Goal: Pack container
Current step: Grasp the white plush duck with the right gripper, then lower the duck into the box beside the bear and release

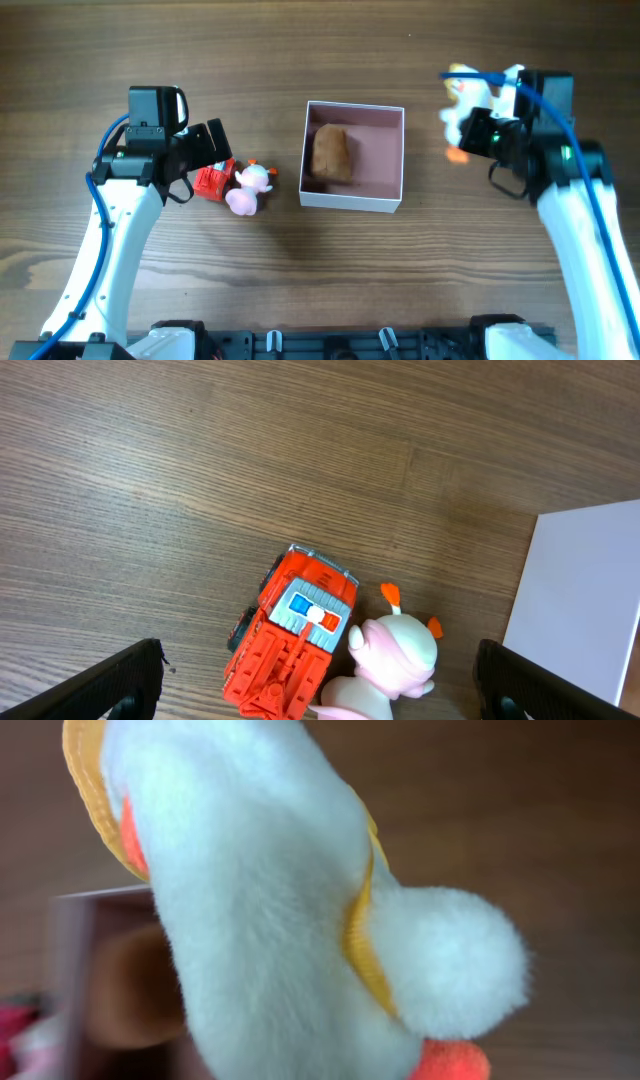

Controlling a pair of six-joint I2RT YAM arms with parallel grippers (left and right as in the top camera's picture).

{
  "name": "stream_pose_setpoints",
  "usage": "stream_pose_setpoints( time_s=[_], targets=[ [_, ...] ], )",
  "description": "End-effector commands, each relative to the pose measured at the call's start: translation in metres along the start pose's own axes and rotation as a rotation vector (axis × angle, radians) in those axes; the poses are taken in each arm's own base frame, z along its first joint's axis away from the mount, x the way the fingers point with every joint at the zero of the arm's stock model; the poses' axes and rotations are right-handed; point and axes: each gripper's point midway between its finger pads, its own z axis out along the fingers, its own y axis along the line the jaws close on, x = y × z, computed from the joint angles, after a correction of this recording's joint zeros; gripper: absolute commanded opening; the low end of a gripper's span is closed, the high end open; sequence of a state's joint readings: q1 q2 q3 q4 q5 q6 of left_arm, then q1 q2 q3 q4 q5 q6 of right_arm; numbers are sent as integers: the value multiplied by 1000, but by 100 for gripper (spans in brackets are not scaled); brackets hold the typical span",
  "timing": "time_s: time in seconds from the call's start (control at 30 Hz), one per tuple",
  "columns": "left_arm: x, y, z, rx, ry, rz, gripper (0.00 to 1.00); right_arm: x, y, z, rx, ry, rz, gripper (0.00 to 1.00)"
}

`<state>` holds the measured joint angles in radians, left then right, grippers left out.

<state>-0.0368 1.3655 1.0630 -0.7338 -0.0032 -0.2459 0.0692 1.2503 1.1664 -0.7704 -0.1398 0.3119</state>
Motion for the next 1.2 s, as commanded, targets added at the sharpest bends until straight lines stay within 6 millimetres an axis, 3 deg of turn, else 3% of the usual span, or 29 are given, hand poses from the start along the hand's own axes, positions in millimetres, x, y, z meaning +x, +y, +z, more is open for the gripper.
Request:
stream_pose_setpoints(
  time_s=[0.0, 0.07, 0.17, 0.33, 0.4, 0.5, 0.57, 0.63, 0.73, 0.83, 0.93, 1.07, 1.17],
  targets=[
    [-7, 2, -2, -11, -17, -2, 100, 2, 65, -37, -180, -63, 8, 4],
    [-7, 2, -2, -11, -17, -2, 100, 18, 87, -27, -199, -23, 10, 4],
    [-7, 2, -2, -11, -17, -2, 100, 49, 105, 27, -145, 77, -57, 4],
    [-7, 2, -2, -11, -17, -2, 100, 83, 89, 138, 7, 194, -125, 4],
    [-7, 2, -2, -11, -17, -2, 100, 101, 76, 162, 50, 255, -140, 5],
    [-7, 2, -2, -11, -17, -2, 100, 116, 61, 181, 100, 300, -232, 5],
    [-7, 2, -2, -11, -17, -2, 100, 118, 61, 184, 94, 305, -285, 15],
    [-7, 2, -2, -11, -17, -2, 100, 116, 62, 184, 82, 302, -338, 44],
    [-7, 2, -2, -11, -17, -2, 100, 107, 67, 177, 67, 276, -354, 58],
    [-7, 2, -2, -11, -17, -2, 100, 81, 82, 158, 31, 201, -364, 61],
    [-7, 2, -2, -11, -17, -2, 100, 53, 97, 127, -14, 101, -366, 63],
    [-7, 2, -2, -11, -17, -2, 100, 19, 111, 62, -76, -42, -350, 70],
    [-7, 2, -2, -11, -17, -2, 100, 7, 112, 29, -92, -113, -342, 74]
  ],
)
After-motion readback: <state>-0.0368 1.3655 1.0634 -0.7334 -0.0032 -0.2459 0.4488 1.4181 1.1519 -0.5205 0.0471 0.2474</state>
